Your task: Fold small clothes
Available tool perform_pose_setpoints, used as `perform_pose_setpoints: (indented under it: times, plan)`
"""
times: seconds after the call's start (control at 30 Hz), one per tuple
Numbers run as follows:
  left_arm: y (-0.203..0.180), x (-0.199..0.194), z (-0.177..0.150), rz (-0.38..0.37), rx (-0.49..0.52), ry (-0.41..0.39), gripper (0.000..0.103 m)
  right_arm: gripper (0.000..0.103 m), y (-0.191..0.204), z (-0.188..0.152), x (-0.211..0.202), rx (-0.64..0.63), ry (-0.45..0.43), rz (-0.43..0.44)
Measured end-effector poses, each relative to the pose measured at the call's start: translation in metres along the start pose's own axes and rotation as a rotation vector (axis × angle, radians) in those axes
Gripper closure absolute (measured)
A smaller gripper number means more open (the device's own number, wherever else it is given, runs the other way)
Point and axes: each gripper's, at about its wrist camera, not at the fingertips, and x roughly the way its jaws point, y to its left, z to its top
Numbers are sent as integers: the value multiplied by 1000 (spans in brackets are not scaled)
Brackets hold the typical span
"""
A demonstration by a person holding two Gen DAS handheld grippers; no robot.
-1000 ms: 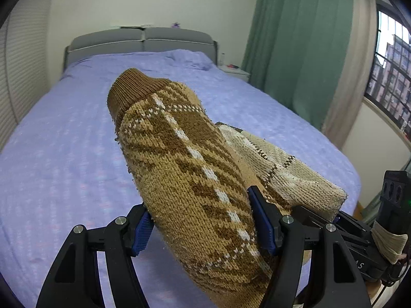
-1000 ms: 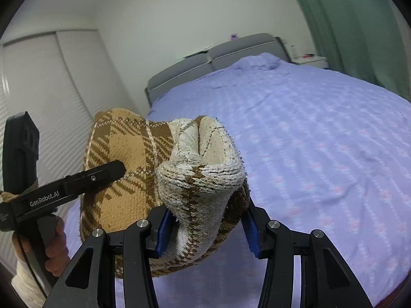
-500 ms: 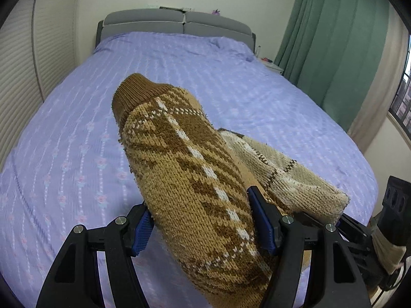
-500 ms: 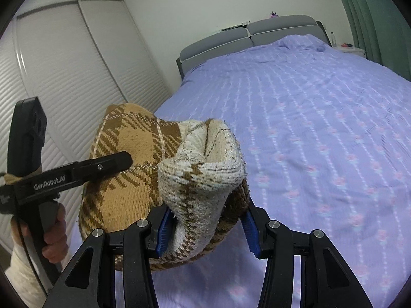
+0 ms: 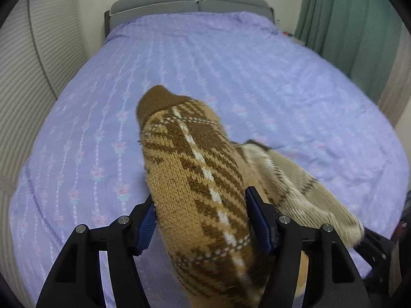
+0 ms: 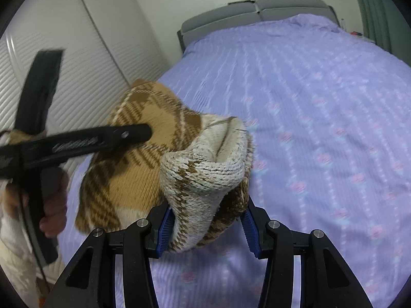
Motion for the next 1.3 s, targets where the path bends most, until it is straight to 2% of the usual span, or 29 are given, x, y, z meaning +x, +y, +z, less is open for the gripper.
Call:
perform_pose_setpoints:
  times: [0.1,0.2,0.3,0.33,0.4,0.47,0.57,0.7,0.77,0.8,0.83,0.97,1.07,1.23,1.3]
  plan:
    - [10,12,-7,43,7,31,38,54,5,-11,11,8,52,40]
    - [11,23,-20,106,32,69,38,52,-8,-18,18,66,107,80]
    - [14,23,-30,186,42,47,42,46,-32,-23,23,159,157,148]
    - [16,21,-33,188,23,37,42,44,-39,-24,23,181,166,174]
    - [19,16,-34,193,-9,24,42,44,-44,-27,16,185,161,203]
    - [13,8,-38,217,-12,7,42,43,-52,-27,3,179,133,204]
    - [12,-4,-47,222,-47,-27,42,41,-69,-25,-6,170,139,187]
    - [-2,-37,-60,272,-130,-62,41,40,-70,-31,-21,162,130,196]
    - [-13,-57,-70,259,-162,-92,33,38,-70,-31,-26,125,125,177]
    - [-21,-67,-76,275,-163,-100,33,37,-75,-32,-31,114,124,165]
    - [-32,-77,-81,289,-145,-110,33,37,-70,-31,-31,113,120,155]
    - [-76,-105,-98,350,-58,-138,26,37,-91,-30,-58,120,83,123]
    - [-106,-121,-106,326,-39,-176,26,36,-107,-32,-88,71,47,65]
    - [-160,-137,-120,311,-25,-234,26,34,-136,-39,-132,-9,30,18]
    - [-185,-144,-127,302,-42,-251,21,33,-147,-39,-148,-37,15,-17]
